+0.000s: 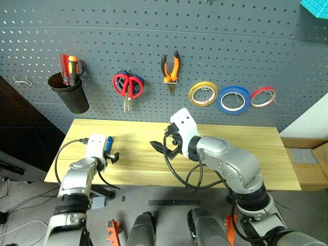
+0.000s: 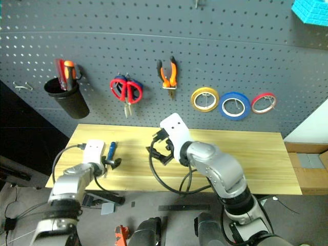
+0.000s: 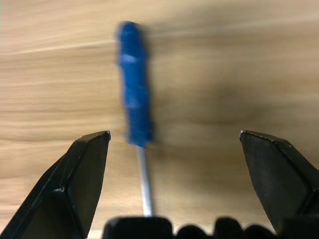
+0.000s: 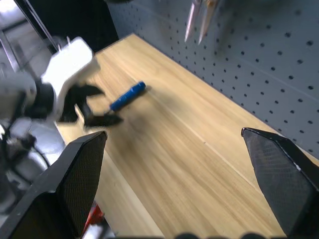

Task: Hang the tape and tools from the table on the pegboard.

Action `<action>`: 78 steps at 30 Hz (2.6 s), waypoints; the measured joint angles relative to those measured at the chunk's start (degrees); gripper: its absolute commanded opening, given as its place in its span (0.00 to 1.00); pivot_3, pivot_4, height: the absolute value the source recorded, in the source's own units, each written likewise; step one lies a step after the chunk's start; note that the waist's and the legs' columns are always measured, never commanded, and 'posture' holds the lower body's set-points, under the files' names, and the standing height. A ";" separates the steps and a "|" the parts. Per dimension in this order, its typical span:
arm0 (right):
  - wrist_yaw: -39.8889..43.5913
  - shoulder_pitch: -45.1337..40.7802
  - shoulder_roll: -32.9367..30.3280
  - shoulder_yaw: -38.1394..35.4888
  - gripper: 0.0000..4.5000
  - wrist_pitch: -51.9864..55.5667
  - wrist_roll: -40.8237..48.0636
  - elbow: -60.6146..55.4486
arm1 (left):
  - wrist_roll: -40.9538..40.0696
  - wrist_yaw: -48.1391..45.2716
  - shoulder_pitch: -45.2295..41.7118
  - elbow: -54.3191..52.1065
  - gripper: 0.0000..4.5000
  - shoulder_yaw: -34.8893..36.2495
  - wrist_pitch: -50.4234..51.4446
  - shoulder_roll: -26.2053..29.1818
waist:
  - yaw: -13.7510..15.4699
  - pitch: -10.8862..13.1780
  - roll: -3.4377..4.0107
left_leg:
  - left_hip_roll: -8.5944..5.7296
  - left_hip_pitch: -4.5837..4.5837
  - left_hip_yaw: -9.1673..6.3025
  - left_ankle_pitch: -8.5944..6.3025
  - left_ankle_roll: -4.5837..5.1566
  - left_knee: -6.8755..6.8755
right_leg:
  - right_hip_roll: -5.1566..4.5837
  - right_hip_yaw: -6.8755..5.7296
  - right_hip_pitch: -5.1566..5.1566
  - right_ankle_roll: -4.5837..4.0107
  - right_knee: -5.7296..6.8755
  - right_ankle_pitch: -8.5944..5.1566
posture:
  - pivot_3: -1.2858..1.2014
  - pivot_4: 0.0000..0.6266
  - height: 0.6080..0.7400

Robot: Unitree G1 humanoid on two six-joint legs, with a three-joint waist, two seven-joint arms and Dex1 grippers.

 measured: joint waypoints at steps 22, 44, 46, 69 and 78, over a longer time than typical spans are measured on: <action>0.22 -3.20 -0.48 5.83 1.00 -0.30 -3.98 1.66 | 0.46 3.43 -18.49 37.51 0.24 0.09 -17.55 -0.14 | -0.65 1.39 -0.01 | 0.01 -0.54 0.03 -0.10 -0.14 0.01 | 0.02 -0.03 -0.60 -0.25 0.12 0.14 | 0.46 0.42 1.00; 16.01 -5.91 -12.91 1.97 1.00 -13.32 -1.71 -4.38 | -4.22 9.80 10.65 -13.87 0.12 7.62 -19.52 -2.61 | -0.60 1.34 -0.08 | 0.06 -0.70 -0.01 -0.11 -0.18 0.02 | -0.27 -0.06 -0.66 -0.28 0.02 0.16 | 0.48 0.33 1.00; 17.94 -6.26 -13.75 0.00 1.00 -16.13 -0.91 -4.38 | -3.30 9.63 13.67 -20.59 0.12 7.35 -22.93 -2.62 | -0.41 1.34 -0.08 | 0.05 -0.70 0.00 -0.11 -0.18 0.00 | -0.27 -0.06 -0.66 -0.28 -0.01 0.16 | 0.49 0.32 1.00; 22.32 -9.94 -14.90 -6.24 1.00 -25.17 1.84 -0.41 | -1.15 9.65 -23.32 -7.05 0.12 9.81 -43.64 6.20 | -0.04 1.14 -0.29 | -0.22 -0.77 -0.05 -0.09 -0.20 0.13 | -0.12 -0.19 -0.67 -0.29 0.12 0.17 | 0.48 0.24 1.00; 21.27 -9.94 -15.31 -6.29 1.00 -25.07 0.88 -0.40 | 0.16 9.56 -28.96 9.29 0.12 8.39 -54.58 6.88 | -0.36 1.14 -0.30 | -0.27 -0.78 -0.03 -0.09 -0.21 0.15 | -0.14 -0.18 -0.71 -0.30 0.18 0.18 | 0.47 0.25 1.00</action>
